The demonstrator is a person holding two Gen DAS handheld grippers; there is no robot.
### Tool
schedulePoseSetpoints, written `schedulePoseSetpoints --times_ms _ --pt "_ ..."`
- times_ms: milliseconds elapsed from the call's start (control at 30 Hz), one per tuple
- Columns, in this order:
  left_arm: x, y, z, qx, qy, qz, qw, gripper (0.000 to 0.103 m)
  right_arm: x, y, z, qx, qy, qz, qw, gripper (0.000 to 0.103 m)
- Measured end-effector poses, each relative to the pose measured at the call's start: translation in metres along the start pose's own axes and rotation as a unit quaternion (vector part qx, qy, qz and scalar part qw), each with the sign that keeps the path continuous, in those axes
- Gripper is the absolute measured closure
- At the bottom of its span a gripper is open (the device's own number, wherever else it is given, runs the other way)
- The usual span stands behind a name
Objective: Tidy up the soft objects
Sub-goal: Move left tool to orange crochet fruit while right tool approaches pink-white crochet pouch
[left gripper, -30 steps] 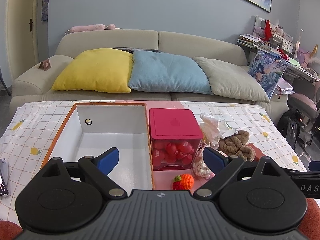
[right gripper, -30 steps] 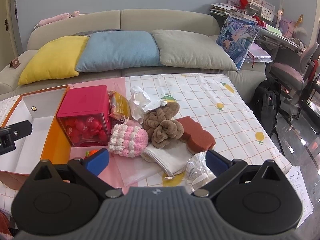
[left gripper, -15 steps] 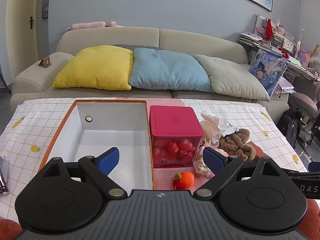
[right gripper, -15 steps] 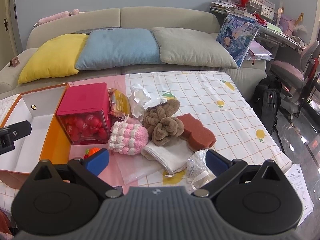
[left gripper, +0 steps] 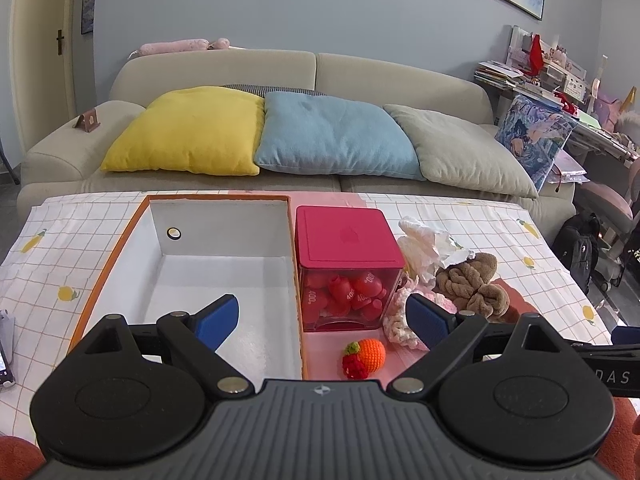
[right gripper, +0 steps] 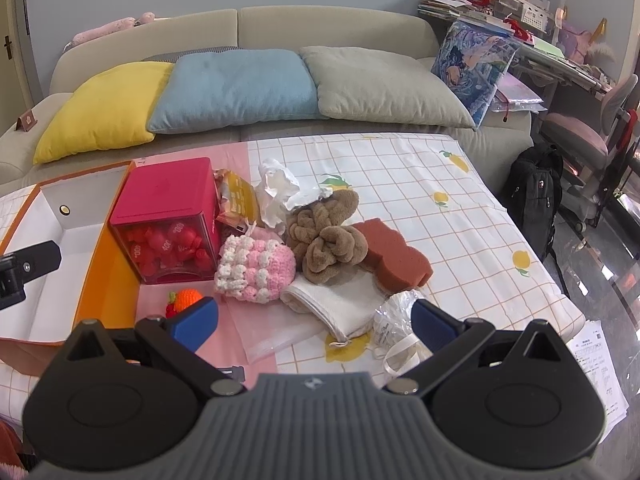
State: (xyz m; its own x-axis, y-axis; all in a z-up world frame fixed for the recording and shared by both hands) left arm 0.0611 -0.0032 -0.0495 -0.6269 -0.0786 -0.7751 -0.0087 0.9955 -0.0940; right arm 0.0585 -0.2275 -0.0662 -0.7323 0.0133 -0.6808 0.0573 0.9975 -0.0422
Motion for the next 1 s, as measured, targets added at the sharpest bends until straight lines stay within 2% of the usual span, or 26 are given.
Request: schedulePoseSetpoints --times_ms 233,400,433,533,633,733,833,933,1000 --pt "0.006 -0.009 0.009 0.025 0.022 0.015 0.9993 0.0 0.002 0.001 0.011 -0.008 0.013 0.001 1.0 0.003" --pt "0.021 -0.021 0.026 0.073 0.052 0.041 0.9951 0.02 0.006 0.001 0.029 -0.042 0.007 -0.011 0.999 0.003" --pt "0.025 -0.022 0.031 0.083 0.062 0.047 0.9935 0.024 0.007 0.001 0.033 -0.05 0.009 -0.015 0.999 0.006" --pt "0.036 -0.029 0.042 0.094 0.075 0.076 0.9898 0.036 0.015 -0.003 0.05 -0.073 0.026 -0.019 0.997 0.023" --pt "0.043 -0.036 0.056 0.104 0.09 0.094 0.986 0.04 0.023 -0.009 0.064 -0.077 0.042 -0.015 0.996 0.029" --pt "0.044 -0.043 0.071 0.093 0.102 0.125 0.9825 0.04 0.026 -0.008 0.074 -0.096 0.049 -0.021 0.994 0.036" --pt "0.047 -0.049 0.094 0.087 0.142 0.165 0.9721 0.04 0.018 0.003 0.082 -0.128 0.04 -0.044 0.99 0.045" --pt "0.049 -0.049 0.118 0.079 0.173 0.161 0.9684 0.041 0.007 0.016 0.091 -0.147 0.023 -0.086 0.985 0.048" --pt "0.047 -0.052 0.127 0.058 0.164 0.179 0.9684 0.04 0.002 0.024 0.1 -0.159 0.02 -0.119 0.98 0.049"
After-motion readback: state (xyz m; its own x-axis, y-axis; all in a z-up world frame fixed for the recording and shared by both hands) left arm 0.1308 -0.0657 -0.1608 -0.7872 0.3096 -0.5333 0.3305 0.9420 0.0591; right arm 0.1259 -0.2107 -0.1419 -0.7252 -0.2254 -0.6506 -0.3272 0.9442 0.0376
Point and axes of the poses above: each gripper's, at about its wrist camera, not at the fingertips, and z roughly the way its jaws point, y to its left, x to its underside, the point moved 7 cm from there along z, roughly the way its jaws point, and after that the axes turned 1 degree about y, right-handed, at the moved point
